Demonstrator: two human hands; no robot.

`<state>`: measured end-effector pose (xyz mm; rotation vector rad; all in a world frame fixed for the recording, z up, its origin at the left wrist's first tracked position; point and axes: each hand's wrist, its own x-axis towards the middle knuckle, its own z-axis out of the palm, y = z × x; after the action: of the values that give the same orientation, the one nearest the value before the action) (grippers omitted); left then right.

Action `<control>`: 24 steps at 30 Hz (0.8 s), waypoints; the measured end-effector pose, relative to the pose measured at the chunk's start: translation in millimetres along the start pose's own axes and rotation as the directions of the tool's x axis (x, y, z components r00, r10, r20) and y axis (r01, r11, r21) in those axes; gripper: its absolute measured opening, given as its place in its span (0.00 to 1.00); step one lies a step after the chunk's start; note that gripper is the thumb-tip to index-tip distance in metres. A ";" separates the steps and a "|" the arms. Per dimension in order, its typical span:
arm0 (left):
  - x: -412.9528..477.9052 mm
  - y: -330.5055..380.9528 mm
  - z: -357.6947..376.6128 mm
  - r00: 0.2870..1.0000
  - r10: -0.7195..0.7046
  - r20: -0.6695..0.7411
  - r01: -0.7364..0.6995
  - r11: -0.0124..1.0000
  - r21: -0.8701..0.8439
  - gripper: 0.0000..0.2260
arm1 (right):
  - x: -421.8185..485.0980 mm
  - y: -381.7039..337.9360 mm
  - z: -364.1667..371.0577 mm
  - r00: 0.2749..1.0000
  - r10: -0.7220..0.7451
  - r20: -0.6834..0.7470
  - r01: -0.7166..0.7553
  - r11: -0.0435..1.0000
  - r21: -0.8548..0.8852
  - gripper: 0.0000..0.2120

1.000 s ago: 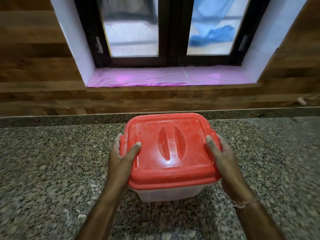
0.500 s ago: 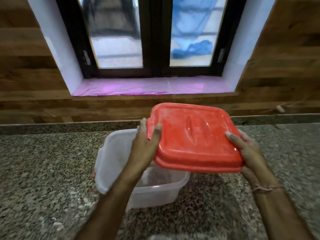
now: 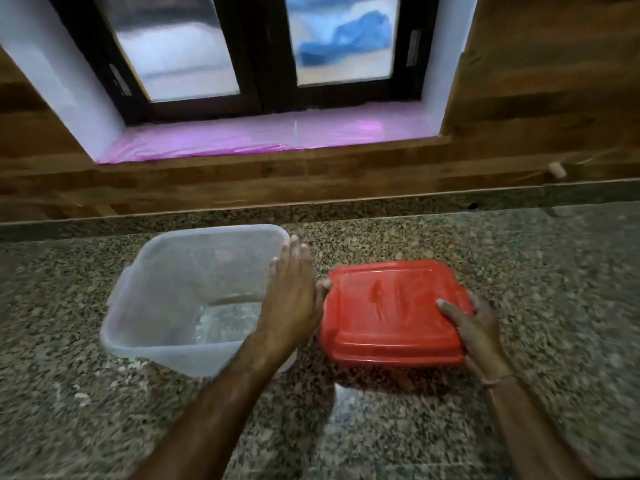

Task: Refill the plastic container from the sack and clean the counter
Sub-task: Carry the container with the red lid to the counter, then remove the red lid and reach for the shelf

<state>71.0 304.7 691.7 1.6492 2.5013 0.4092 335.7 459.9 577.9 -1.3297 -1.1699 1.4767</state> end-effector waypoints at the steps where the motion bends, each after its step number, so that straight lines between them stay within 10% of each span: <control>1: -1.4 2.3 0.9 1.000 -0.006 -0.004 0.006 1.000 0.012 0.33 | -1.4 6.7 2.2 1.000 0.011 0.017 -0.010 1.000 -0.030 0.17; 6: -5.7 13.2 4.8 0.999 -0.020 -0.027 0.022 0.997 0.077 0.35 | -5.0 25.5 12.5 1.000 -0.018 0.010 0.021 0.935 -0.354 0.24; 11: -6.2 20.4 7.8 0.999 -0.039 -0.006 0.040 0.994 0.102 0.35 | 1.0 55.6 17.5 0.993 -0.110 0.048 0.107 0.637 -0.763 0.23; 18: -6.5 16.6 10.3 0.999 -0.040 -0.007 0.041 0.990 0.133 0.37 | -9.3 62.7 24.4 0.986 -0.146 0.080 0.139 0.461 -0.877 0.28; 24: -10.8 14.4 3.4 0.998 -0.040 -0.047 0.041 0.999 0.018 0.36 | -21.2 36.4 39.1 0.981 -0.174 0.081 0.166 0.560 -0.811 0.27</control>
<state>88.9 300.8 692.1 1.6107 2.5751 0.4262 299.7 426.2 548.3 -1.7274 -2.0606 0.7455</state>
